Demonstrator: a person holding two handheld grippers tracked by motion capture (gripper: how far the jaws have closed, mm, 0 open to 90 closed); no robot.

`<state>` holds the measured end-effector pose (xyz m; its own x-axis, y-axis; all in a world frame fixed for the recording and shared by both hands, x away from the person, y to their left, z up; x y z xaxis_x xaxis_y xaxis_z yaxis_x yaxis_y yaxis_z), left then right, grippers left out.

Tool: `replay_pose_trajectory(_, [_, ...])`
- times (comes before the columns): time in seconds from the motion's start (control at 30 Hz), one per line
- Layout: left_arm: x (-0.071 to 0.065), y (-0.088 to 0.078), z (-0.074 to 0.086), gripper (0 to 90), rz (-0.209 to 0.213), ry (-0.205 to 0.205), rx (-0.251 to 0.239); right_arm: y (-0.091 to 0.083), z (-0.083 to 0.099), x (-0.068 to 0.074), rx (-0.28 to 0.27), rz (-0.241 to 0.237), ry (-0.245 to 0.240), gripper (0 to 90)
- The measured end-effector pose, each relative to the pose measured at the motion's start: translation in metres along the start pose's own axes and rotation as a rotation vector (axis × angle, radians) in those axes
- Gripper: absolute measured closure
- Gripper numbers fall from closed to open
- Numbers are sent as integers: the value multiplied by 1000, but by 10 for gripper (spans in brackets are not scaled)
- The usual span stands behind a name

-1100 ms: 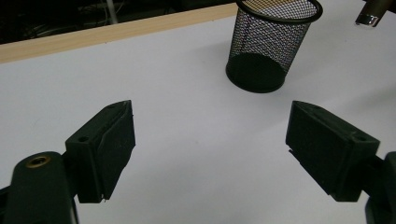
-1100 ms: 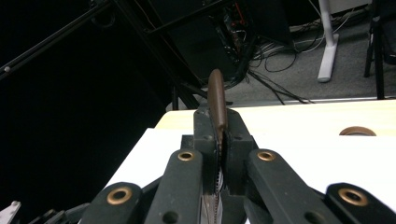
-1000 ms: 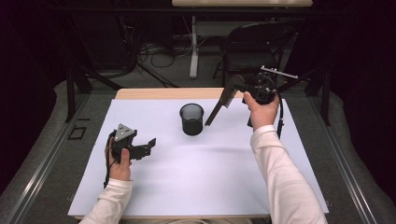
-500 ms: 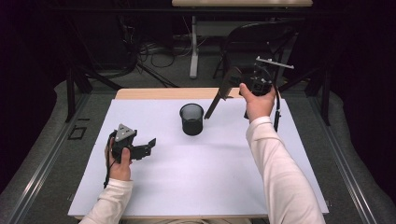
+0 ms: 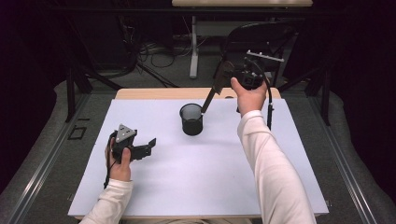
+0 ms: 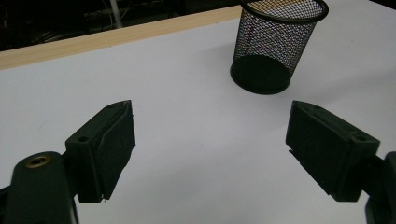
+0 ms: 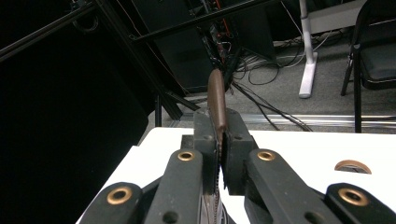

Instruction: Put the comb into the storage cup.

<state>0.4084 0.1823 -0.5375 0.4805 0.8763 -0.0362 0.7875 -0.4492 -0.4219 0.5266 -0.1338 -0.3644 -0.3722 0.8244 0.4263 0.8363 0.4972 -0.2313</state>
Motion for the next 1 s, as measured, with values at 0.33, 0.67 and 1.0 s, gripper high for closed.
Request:
replay_pose_trajectory(0.33, [-1, 2, 0, 162, 20, -1, -8, 14, 8, 5, 1, 8, 12, 869])
replay_pose_trajectory(0.67, [-1, 5, 2, 162, 35, -4, -16, 25, 15, 11, 4, 0, -1, 869])
replay_pose_trajectory(1.0, [1, 6, 3, 162, 24, -20, -9, 32, 23, 13, 3, 3, -2, 869])
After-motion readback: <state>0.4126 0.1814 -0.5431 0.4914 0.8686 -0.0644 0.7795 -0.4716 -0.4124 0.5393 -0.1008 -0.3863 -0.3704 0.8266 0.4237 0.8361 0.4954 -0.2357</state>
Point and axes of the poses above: each handheld gripper's, and its own axes: y roughly forward along the jaws, z roughly out of its underside, x roughly to its left, the point moved 7 cm from there along y, roughly forward along the jaws, and after that the axes turned 5 degrees about -x, right-handed, at the moved point
